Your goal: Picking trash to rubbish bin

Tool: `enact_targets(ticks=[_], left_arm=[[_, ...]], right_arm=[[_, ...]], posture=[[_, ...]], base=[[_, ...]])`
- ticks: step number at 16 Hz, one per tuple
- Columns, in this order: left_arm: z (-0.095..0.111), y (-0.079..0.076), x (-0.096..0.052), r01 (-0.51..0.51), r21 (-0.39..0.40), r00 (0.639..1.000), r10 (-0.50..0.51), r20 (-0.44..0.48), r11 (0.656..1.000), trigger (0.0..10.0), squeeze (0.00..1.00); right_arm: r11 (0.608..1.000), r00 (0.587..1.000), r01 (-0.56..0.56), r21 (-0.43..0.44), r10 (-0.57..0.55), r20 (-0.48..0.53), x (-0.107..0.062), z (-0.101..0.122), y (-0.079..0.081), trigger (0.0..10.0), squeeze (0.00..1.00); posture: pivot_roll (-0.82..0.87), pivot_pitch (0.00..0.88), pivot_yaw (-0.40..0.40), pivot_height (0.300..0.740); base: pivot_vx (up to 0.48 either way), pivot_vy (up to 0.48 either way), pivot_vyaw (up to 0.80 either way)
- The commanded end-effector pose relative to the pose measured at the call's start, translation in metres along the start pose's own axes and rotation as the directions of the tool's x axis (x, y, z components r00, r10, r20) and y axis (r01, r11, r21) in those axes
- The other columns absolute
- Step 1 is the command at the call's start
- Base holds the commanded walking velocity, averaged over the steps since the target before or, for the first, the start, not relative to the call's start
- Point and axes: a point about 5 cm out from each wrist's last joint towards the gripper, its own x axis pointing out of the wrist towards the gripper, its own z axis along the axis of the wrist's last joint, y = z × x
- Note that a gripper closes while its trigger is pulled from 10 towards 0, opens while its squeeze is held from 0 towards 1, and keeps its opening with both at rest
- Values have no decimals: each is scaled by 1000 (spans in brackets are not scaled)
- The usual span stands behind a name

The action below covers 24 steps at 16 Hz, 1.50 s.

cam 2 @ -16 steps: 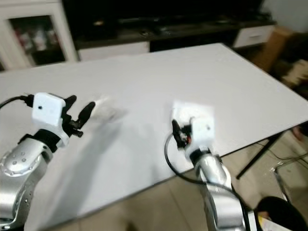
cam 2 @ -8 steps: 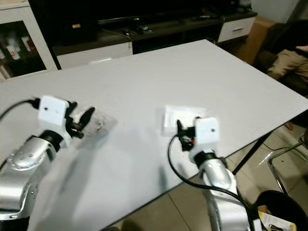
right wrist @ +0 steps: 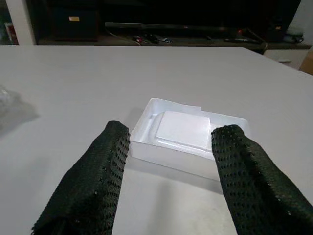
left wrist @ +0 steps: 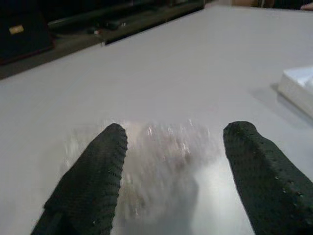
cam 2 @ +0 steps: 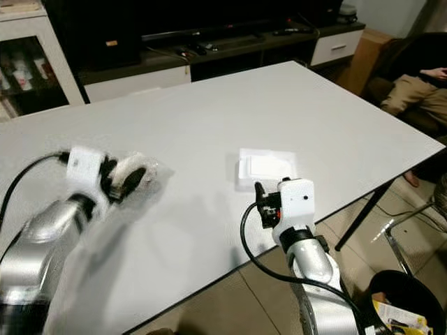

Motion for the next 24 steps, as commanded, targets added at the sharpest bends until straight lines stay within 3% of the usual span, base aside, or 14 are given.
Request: enact_targets(ticks=[1, 4, 6, 8, 12, 13, 15, 16, 17, 18, 24], left_arm=[[0, 2, 7, 16, -11, 1000, -16, 11, 1000, 10000, 1000], [-2, 5, 25, 38, -40, 999, -37, 10, 999, 10000, 1000], [-7, 10, 34, 19, 13, 999, -19, -26, 1000, 10000, 1000], [-10, 21, 39, -62, 62, 997, 64, -35, 996, 10000, 1000], [-26, 32, 42, -93, 148, 979, 117, -166, 985, 10000, 1000], [-29, 34, 42, -96, 147, 977, 122, -176, 984, 10000, 1000], [-41, 30, 44, -72, 70, 976, 84, -201, 995, 10000, 1000], [-46, 25, 45, -40, 27, 976, 45, -214, 999, 10000, 827], [-49, 24, 44, -35, 19, 974, 38, -225, 999, 4863, 0], [-54, 25, 43, -47, 24, 969, 51, -243, 999, 0, 0], [-57, 32, 41, -67, 0, 965, 65, -254, 998, 0, 0]], right_arm=[[1000, 1000, 17, -1, -17, -6, 0, -4, -1, 10000, 0], [1000, 1000, 23, 7, -22, -14, -2, -7, 2, 10000, 0], [1000, 1000, 6, 12, -6, -17, -3, -5, 4, 10000, 0], [1000, 1000, -16, 5, 16, -13, -4, -3, 6, 10000, 0], [997, 997, -73, 0, 73, -28, -5, -3, 12, 10000, 0], [997, 997, -75, 0, 75, -28, -4, -2, 13, 10000, 0], [997, 997, -74, 6, 74, -20, -2, 1, 12, 10000, 0], [997, 997, -72, 5, 72, -19, -2, 1, 10, 10000, 0], [998, 997, -69, 3, 69, -18, -2, 1, 9, 10000, 0], [998, 998, -58, 2, 58, -17, -1, 1, 7, 10000, 0], [998, 998, -63, 4, 63, -18, 1, 1, 9, 10000, 0]], posture=[[52, 28, 15, 740], [41, 27, 34, 740], [32, 29, 37, 740], [30, 29, 38, 740], [22, 28, 39, 740], [18, 25, 35, 740], [15, 18, 31, 740], [14, 12, 31, 740], [14, 10, 31, 740], [14, 8, 29, 740], [24, 0, 22, 740]], base=[[0, 0, 0], [0, 0, 0], [0, 0, 0], [0, 0, 0], [0, 0, 0], [0, 0, 0], [0, 0, 0], [0, 0, 0], [0, 0, 0], [0, 0, 0], [0, 0, 0]])
